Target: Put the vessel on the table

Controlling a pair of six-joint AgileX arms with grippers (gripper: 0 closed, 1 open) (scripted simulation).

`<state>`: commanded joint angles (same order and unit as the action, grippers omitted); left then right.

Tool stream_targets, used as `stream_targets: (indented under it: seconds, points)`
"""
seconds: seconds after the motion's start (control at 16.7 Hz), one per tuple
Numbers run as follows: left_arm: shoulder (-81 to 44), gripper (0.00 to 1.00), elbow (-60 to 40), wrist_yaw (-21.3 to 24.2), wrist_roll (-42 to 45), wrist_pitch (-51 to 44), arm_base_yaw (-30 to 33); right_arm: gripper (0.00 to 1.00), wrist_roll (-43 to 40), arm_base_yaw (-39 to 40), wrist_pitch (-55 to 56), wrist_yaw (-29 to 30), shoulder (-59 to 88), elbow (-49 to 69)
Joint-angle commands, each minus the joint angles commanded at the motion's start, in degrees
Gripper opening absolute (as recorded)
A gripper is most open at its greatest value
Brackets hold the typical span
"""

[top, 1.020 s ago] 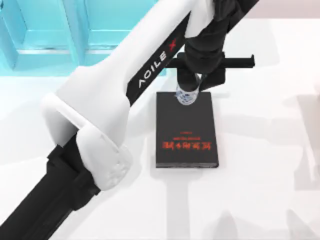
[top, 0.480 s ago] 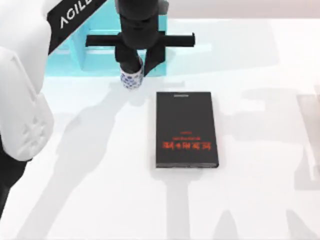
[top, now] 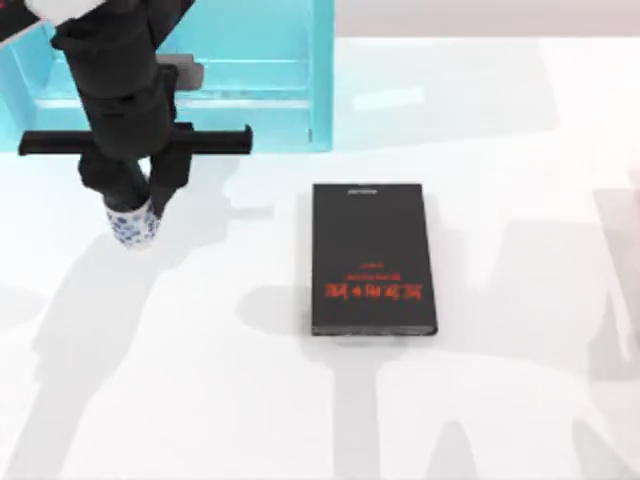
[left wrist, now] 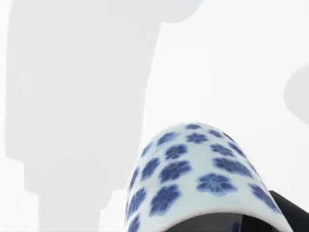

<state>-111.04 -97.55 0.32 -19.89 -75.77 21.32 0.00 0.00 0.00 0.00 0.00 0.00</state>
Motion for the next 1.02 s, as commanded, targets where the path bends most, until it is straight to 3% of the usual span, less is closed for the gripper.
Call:
stream_targets:
  seconds: [0.24,0.66,1.02]
  points:
    - [6.2,0.0,7.8,0.9,2.4,2.9,-2.6,1.0,0.0,0.0,0.0,0.0,0.0,0.0]
    - [6.4,0.0,8.7,0.8,2.7,3.7,-2.4,1.0,0.0,0.0,0.0,0.0,0.0,0.0]
    - [5.3,0.0,16.4,0.9,3.3,12.6,-3.3,1.0,0.0,0.0,0.0,0.0,0.0,0.0]
